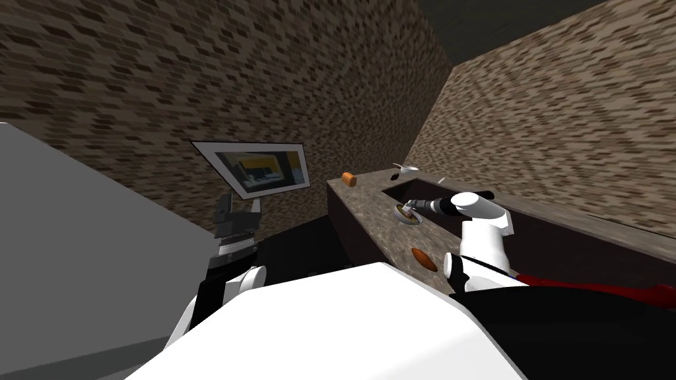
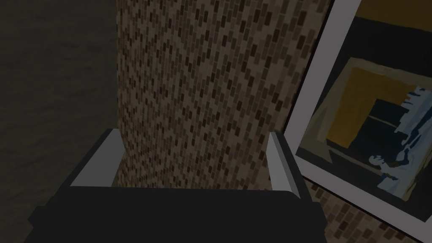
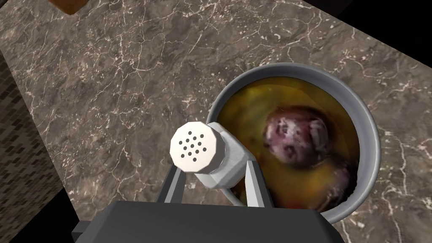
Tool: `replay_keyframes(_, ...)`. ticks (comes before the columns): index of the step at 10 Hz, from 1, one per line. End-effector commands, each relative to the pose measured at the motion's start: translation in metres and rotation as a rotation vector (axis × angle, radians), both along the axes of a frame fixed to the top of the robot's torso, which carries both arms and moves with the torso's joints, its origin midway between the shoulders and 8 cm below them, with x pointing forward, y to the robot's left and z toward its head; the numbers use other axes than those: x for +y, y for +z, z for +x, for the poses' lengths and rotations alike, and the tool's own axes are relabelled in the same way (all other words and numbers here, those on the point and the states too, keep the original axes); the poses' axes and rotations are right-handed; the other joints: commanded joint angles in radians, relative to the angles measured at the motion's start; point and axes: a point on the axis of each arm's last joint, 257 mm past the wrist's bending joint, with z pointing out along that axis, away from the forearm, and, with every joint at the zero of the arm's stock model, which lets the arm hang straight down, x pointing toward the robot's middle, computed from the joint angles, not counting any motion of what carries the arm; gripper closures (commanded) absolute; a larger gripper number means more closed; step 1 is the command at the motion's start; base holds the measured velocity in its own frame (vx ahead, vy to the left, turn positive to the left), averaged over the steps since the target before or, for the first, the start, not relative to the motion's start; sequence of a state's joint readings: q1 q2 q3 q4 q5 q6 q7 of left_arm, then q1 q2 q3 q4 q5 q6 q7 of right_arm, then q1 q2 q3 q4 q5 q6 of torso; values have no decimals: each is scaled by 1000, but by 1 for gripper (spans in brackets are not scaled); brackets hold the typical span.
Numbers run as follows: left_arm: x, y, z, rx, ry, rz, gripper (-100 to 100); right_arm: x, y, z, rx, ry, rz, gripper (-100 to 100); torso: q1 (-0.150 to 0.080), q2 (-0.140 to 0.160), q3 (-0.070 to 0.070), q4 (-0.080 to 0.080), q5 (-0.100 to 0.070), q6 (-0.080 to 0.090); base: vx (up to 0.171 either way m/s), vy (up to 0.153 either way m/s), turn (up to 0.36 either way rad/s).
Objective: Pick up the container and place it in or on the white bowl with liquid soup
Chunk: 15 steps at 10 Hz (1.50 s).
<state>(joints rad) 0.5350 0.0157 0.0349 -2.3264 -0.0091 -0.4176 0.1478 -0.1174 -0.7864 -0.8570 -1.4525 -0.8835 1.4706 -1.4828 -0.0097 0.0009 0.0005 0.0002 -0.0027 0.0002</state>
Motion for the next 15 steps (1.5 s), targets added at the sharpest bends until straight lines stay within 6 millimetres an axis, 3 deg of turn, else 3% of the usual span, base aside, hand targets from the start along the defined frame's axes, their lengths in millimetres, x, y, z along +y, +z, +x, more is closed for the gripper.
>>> replay_keyframes(1, 0, 0, 0, 0, 0, 0, 0, -15, 11, -3, 3, -35, 1, 100, 0, 0, 0, 0, 0, 0, -47, -73, 192)
replay_keyframes(4, 0, 0, 0, 0, 0, 0, 0, -34, 24, -9, 11, -80, 1, 100, 0, -1, -1, 0, 0, 0, -31, -79, 126)
replay_keyframes(5, 0, 0, 0, 0, 0, 0, 0, -30, 19, -7, 9, -69, 1, 100, 0, -1, -1, 0, 0, 0, -10, -42, 24)
replay_keyframes(6, 0, 0, 0, 0, 0, 0, 0, -31, 20, -7, 8, -72, 0, -100, 2, -2, -1, -1, 0, 0, -2, -9, -4)
replay_keyframes(10, 0, 0, 0, 0, 0, 0, 0, -31, 20, -7, 8, -71, 0, -100, 6, -3, -2, -1, 1, 0, 0, 0, 0)
replay_keyframes(11, 0, 0, 0, 0, 0, 0, 0, -31, 20, -7, 8, -71, 0, 0, 6, -3, -2, -1, 1, 0, 0, 0, 0)
replay_keyframes(12, 0, 0, 0, 0, 0, 0, 0, -32, 38, -11, 6, -76, -1, -100, 6, -3, -2, -1, 1, 0, 4, -2, 32)
replay_keyframes(15, 0, 0, 0, 0, 0, 0, 0, -31, 62, -17, 4, -81, -3, -100, 6, -3, -2, -1, 1, 0, 6, -5, 22)
